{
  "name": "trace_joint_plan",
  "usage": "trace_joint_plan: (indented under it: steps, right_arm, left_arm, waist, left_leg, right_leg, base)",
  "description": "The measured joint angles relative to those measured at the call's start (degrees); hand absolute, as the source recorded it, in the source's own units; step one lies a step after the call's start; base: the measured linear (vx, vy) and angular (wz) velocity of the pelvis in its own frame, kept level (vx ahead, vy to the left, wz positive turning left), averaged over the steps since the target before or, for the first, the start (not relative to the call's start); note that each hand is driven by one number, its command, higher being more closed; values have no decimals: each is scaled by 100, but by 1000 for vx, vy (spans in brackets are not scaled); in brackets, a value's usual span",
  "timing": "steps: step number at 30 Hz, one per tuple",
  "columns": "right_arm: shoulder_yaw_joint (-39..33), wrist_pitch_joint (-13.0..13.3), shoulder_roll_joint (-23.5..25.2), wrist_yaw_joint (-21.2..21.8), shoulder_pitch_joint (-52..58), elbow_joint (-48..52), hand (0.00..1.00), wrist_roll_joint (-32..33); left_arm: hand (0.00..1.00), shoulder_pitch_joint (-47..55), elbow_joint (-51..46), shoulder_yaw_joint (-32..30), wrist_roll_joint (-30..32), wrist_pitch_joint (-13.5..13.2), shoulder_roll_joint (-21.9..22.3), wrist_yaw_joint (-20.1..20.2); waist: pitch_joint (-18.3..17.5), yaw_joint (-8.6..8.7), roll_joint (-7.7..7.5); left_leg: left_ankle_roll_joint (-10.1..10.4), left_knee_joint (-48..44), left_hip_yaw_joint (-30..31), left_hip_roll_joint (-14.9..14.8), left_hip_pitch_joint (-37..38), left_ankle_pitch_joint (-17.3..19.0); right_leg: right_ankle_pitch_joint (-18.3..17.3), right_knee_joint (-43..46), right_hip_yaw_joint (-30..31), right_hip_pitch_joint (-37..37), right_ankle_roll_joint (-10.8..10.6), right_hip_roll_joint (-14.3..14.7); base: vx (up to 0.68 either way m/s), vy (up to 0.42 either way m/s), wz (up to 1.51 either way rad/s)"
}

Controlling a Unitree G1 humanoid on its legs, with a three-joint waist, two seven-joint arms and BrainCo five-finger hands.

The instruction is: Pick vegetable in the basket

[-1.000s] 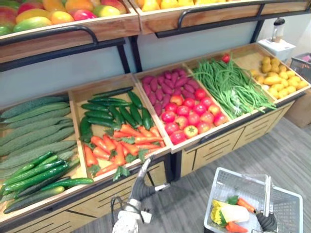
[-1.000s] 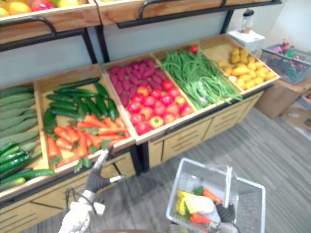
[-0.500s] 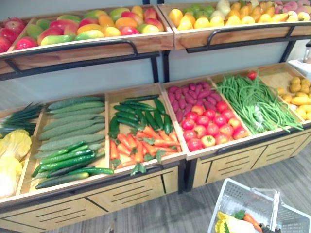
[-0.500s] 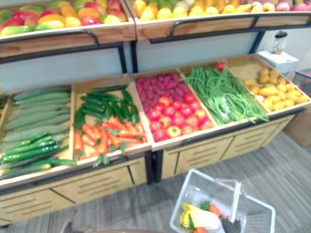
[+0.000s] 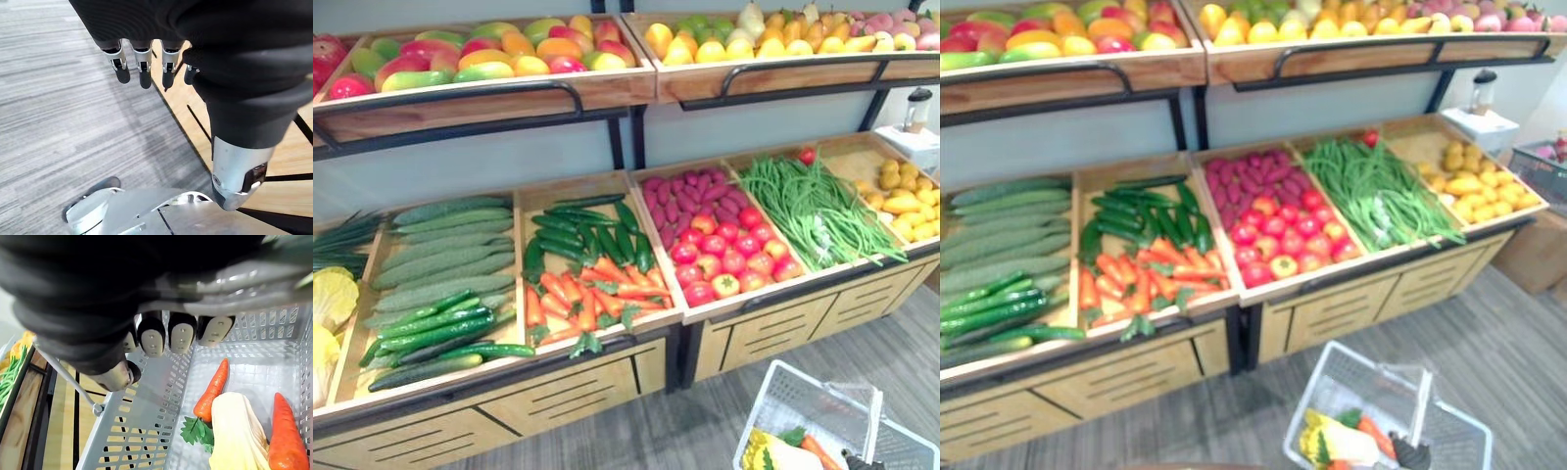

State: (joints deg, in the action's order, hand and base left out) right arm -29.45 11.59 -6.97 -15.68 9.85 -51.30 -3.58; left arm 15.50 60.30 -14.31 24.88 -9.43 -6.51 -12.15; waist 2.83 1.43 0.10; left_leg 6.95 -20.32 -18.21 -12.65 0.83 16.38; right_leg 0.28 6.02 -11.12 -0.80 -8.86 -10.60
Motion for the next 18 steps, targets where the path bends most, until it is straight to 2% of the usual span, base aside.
trace_joint_plan:
  steps: [2,3,4,6,7,8,9,10,11,12,13,14,15,16,17,18]
  right_arm:
    - [-10,-18,46,-1,54,226,100,4]
    - [-17,-19,121,-1,116,443,100,8]
    - [10,-19,200,0,135,638,100,8]
    - [37,-23,295,0,144,821,100,9]
    - [81,-13,361,2,65,960,100,10]
    - [103,-13,403,-2,-26,1065,100,20]
    - [100,-14,397,-9,-40,1074,100,32]
    - [106,-41,401,-24,-32,1052,100,111]
    - [127,-60,392,-37,-47,1040,100,135]
    - [258,-58,274,-27,-130,1039,100,119]
    - [348,-58,235,-17,-181,1031,100,115]
    - [458,-59,225,-10,-248,1022,100,107]
    - [591,-70,204,4,-407,989,100,69]
    - [643,-103,168,5,-481,970,100,-13]
    - [831,-113,119,7,-622,958,100,-106]
    - [919,-119,113,7,-707,944,100,-109]
  left_arm:
    - [0,-102,-13,126,2,-2,-100,10]
    - [0,-194,-85,255,3,-2,-189,10]
    - [0,-268,-125,369,4,-4,-266,10]
    - [0,-356,-195,390,3,-4,-301,9]
    - [0,-369,-225,359,0,-39,-302,17]
    - [0,-396,-303,360,1,-76,-307,35]
    - [0,-385,-360,361,0,-111,-326,53]
    - [0,-350,-395,359,13,-138,-435,113]
    - [0,-268,-396,363,17,-138,-471,134]
    - [0,-166,-387,358,13,-122,-486,138]
    - [0,-166,-378,356,13,-118,-490,139]
    - [0,-156,-374,313,11,-115,-498,140]
    - [0,-145,-303,201,3,-92,-459,144]
    - [0,-158,-275,212,6,-82,-405,161]
    - [0,-152,-220,199,11,-123,-299,171]
    - [0,-145,-211,164,16,-147,-277,163]
  waist:
    - [66,20,-30]
    - [112,21,-67]
    - [240,21,-33]
    - [323,16,49]
    - [419,0,255]
    - [601,58,227]
    - [672,59,196]
    - [743,55,141]
    - [720,46,75]
    - [724,26,-6]
    - [721,16,-30]
    - [698,-9,-96]
    - [682,-48,-105]
    - [676,-63,4]
    - [636,-159,90]
    - [625,-162,-1]
  left_leg:
    - [-87,-371,-83,-23,-179,221]
    - [-163,-523,-203,-43,-323,344]
    - [-221,-642,-328,-100,-415,465]
    - [-302,-692,-499,-224,-505,432]
    - [-457,-606,-769,-438,-505,328]
    - [-538,-491,-918,-453,-457,243]
    - [-570,-448,-988,-452,-427,208]
    - [-621,-367,-1139,-452,-331,141]
    - [-644,-363,-1288,-473,-329,125]
    - [-645,-376,-1523,-524,-311,123]
    - [-642,-398,-1626,-563,-304,121]
    - [-640,-442,-1820,-610,-294,121]
    - [-620,-508,-2053,-702,-251,102]
    - [-637,-415,-2132,-734,-223,20]
    - [-666,62,-2419,-697,-57,-266]
    - [-644,171,-2739,-564,24,-305]
  right_leg:
    - [12,150,153,-171,-76,-54]
    - [147,193,318,-347,-183,-100]
    - [471,251,475,-544,-232,-59]
    - [1071,158,564,-766,-245,78]
    - [1502,159,510,-867,-195,198]
    - [879,1519,106,-1205,284,31]
    - [634,2247,-120,-1313,495,-112]
    - [413,3422,-529,-1369,799,-447]
    - [380,4004,-741,-1346,900,-670]
    - [358,4431,-986,-1148,942,-944]
    - [429,4384,-1062,-1039,975,-998]
    - [864,4011,-1187,-830,996,-1042]
    - [865,3362,-1447,-573,884,-896]
    - [883,3020,-1583,-470,860,-784]
    - [586,2677,-1792,-313,730,-729]
    - [291,3029,-2019,-334,542,-1011]
  base:
    - [-77,177,-34]
    - [-103,233,-55]
    - [-158,250,-58]
    - [-170,214,-62]
    - [-164,224,-75]
    - [-142,203,-68]
    - [-108,197,-45]
    - [-32,104,-46]
    - [-30,84,-79]
    - [-28,24,-82]
    - [-22,-6,-98]
    - [-21,-88,-109]
    - [-32,-81,-114]
    - [-60,-122,-131]
    - [-55,-104,-113]
    - [-50,-135,-114]
